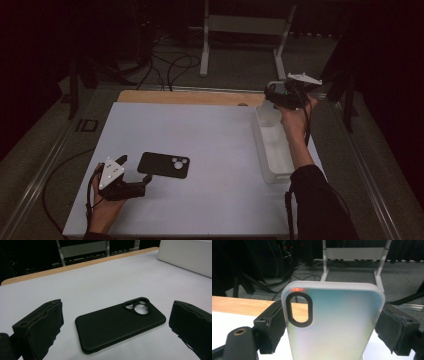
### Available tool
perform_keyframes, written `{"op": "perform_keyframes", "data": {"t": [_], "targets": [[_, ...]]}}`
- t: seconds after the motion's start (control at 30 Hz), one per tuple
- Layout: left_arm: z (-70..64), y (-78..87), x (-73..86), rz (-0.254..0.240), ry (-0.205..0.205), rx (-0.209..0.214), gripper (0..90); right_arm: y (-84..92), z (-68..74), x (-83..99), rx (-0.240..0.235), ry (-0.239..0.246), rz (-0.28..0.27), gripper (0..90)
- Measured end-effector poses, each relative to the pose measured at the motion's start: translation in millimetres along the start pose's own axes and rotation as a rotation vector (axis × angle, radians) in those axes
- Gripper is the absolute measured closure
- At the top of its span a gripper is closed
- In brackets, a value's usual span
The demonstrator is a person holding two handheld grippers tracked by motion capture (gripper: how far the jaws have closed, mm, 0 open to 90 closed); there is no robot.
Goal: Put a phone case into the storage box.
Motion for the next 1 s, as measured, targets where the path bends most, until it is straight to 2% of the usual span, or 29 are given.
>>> {"op": "perform_keyframes", "data": {"t": [0.17,0.37,0.57,0.7,0.8,1.0], "targets": [[0.3,0.0,0.0,0.000,-0.001,0.000,0.2,-9.8,-3.0,6.7,0.028,0.011,0.032,16.6],[0.2,-0.5,0.6,0.002,-0.001,0.000,0.2,-20.8,-6.7,15.6,0.040,0.000,0.063,16.6],[0.2,-0.5,0.4,-0.001,-0.001,0.000,0.2,-29.1,-5.8,22.5,0.043,0.008,0.087,16.6],[0.2,-0.3,0.4,-0.002,-0.002,-0.001,0.2,-34.8,-4.4,28.1,0.056,0.029,0.110,16.5],[0.4,-0.2,0.4,-0.002,-0.002,-0.001,0.2,-39.0,-4.8,33.1,0.057,0.015,0.122,16.5],[0.2,0.0,0.3,-0.003,-0.003,0.000,0.2,-47.5,-2.1,39.6,0.065,0.020,0.143,16.5]]}}
Point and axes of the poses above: each handheld gripper's, and its own axes: y roughly backward along the jaws, x roughly out of its underside, z roughly to its left, the point moved 1 cm from there along -y, roughly forward along the jaws, and after that the axes turned 4 degrees about -z, right-handed, at the moved point
